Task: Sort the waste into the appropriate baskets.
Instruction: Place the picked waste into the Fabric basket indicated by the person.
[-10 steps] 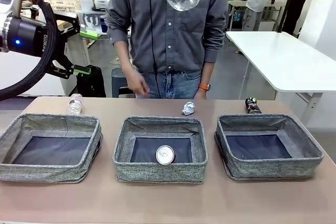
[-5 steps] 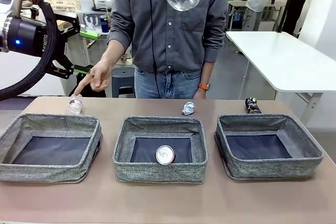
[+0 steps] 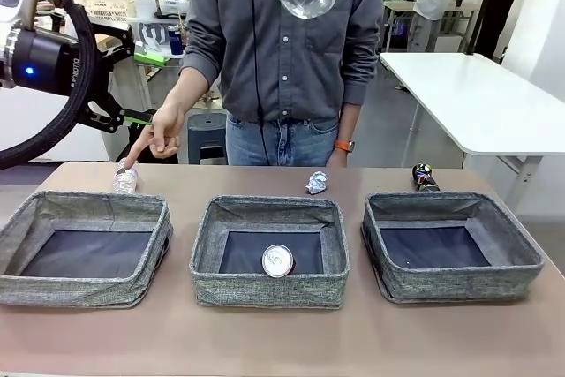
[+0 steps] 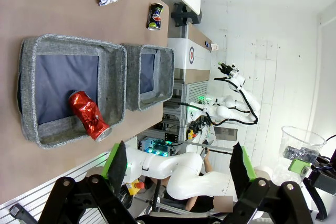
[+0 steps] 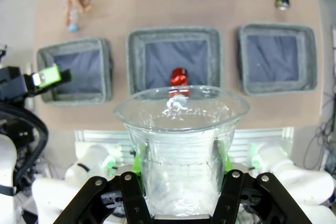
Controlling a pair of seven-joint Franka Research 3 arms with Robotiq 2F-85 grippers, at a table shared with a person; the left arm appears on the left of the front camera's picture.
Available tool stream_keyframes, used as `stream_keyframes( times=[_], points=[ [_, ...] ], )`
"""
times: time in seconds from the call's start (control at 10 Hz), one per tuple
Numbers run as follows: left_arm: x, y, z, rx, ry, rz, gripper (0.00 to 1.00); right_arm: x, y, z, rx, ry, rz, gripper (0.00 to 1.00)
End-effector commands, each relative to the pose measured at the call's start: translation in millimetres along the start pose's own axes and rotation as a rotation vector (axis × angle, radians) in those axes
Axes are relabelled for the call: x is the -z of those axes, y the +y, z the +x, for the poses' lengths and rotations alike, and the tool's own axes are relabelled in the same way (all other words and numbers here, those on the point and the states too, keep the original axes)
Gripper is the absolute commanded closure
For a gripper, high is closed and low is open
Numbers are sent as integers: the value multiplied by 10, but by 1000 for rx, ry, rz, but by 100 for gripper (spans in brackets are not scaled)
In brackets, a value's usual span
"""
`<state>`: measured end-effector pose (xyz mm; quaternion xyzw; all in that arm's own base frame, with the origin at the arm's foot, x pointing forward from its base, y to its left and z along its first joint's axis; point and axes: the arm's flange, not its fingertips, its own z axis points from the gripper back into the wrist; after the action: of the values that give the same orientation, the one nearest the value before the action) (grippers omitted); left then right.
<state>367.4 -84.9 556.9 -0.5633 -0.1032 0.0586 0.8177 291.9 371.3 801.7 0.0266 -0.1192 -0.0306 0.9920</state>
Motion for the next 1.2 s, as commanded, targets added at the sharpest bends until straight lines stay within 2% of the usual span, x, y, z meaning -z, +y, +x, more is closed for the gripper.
stream_keyframes(
  times=[0.0,0.1,0.2,0.3,0.4,0.5,0.6,0.7,0.8,0.9,1.0,1.1],
  points=[
    [0,0,0,0,0,0,0,0,0,0,0,0,0,42],
    [-112,36,19,92,30,109,0,204,84,-34,-73,19,16,42],
    [-331,138,77,127,-18,236,0,454,233,-56,-136,27,70,42],
    [-690,282,176,78,-151,353,0,729,439,-78,-182,34,79,42],
    [-1154,435,176,5,-269,415,0,948,672,-77,-209,22,91,42],
    [-1624,615,85,-74,-394,445,0,1192,1058,-44,-242,-13,96,42],
    [-1921,788,-47,-113,-459,479,0,1432,1447,29,-270,-40,123,42],
    [-2161,964,-185,-152,-460,498,0,1670,1853,85,-282,-88,198,42],
    [-2403,1136,-355,-167,-398,505,0,1977,2282,130,-322,-62,286,42],
    [-2563,1252,-511,-149,-315,491,0,2247,2557,114,-367,-1,356,42],
    [-2661,1312,-630,-114,-259,444,0,2507,2762,76,-428,89,368,42],
    [-2702,1331,-688,-77,-255,396,0,2730,2885,25,-456,141,385,42]
  ],
)
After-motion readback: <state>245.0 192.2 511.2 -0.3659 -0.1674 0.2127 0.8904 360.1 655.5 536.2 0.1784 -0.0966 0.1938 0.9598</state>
